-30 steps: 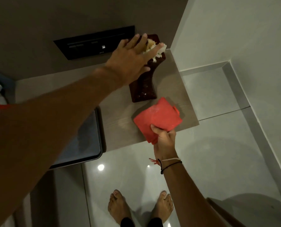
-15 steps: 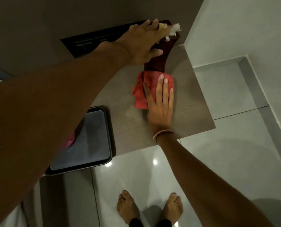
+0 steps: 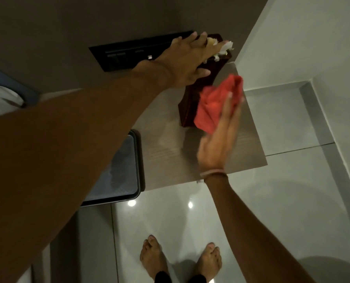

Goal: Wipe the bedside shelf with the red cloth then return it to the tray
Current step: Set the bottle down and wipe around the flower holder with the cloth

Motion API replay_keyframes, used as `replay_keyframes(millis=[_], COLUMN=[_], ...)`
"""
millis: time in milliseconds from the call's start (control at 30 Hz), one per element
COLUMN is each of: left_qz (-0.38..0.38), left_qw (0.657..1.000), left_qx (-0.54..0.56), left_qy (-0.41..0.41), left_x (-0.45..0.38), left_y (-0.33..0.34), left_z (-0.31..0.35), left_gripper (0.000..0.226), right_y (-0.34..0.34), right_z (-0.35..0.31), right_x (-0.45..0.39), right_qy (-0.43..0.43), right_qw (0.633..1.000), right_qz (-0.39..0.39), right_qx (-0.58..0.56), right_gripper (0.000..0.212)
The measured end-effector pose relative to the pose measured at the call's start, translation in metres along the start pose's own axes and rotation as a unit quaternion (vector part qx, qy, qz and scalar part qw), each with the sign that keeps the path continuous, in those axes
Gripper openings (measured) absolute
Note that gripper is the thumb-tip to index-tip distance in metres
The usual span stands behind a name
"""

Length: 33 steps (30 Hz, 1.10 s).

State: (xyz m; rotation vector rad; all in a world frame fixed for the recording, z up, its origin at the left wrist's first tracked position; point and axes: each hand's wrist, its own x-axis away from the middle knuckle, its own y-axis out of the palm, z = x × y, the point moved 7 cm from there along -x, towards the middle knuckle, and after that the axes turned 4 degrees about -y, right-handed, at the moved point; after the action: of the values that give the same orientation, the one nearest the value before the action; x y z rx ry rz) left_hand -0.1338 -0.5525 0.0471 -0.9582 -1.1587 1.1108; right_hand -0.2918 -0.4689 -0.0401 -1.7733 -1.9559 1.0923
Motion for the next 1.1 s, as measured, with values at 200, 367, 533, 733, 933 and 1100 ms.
replay_keyframes(millis=[200, 367, 533, 733, 933, 1100], left_qz=[-0.002, 0.005, -0.005, 0.022, 0.064, 0.066], left_qw=[1.000, 1.000, 1.000, 0.998, 0.995, 0.994], left_qx=[-0.002, -0.009, -0.016, -0.055, -0.074, -0.078], left_qy=[-0.015, -0.008, -0.005, 0.000, -0.010, -0.032], left_x=[-0.002, 0.004, 0.010, 0.029, 0.062, 0.065], left_y=[-0.002, -0.002, -0.001, 0.013, 0.034, 0.039], left_z=[-0.005, 0.001, 0.008, 0.024, 0.046, 0.052], left_gripper=[0.070, 0.070, 0.072, 0.073, 0.069, 0.070], right_y=[0.064, 0.060, 0.031, -0.011, -0.045, -0.061], right_z=[0.014, 0.052, 0.046, 0.040, 0.047, 0.054], right_x=[0.007, 0.061, 0.084, 0.118, 0.139, 0.146], right_qy=[-0.108, -0.129, -0.068, 0.031, 0.216, 0.275], right_qw=[0.960, 0.933, 0.963, 0.988, 0.951, 0.896], right_qz=[-0.157, -0.190, -0.214, -0.153, -0.064, -0.044], right_qx=[0.203, 0.276, 0.147, -0.012, -0.211, -0.345], right_gripper=[0.058, 0.050, 0.061, 0.063, 0.053, 0.059])
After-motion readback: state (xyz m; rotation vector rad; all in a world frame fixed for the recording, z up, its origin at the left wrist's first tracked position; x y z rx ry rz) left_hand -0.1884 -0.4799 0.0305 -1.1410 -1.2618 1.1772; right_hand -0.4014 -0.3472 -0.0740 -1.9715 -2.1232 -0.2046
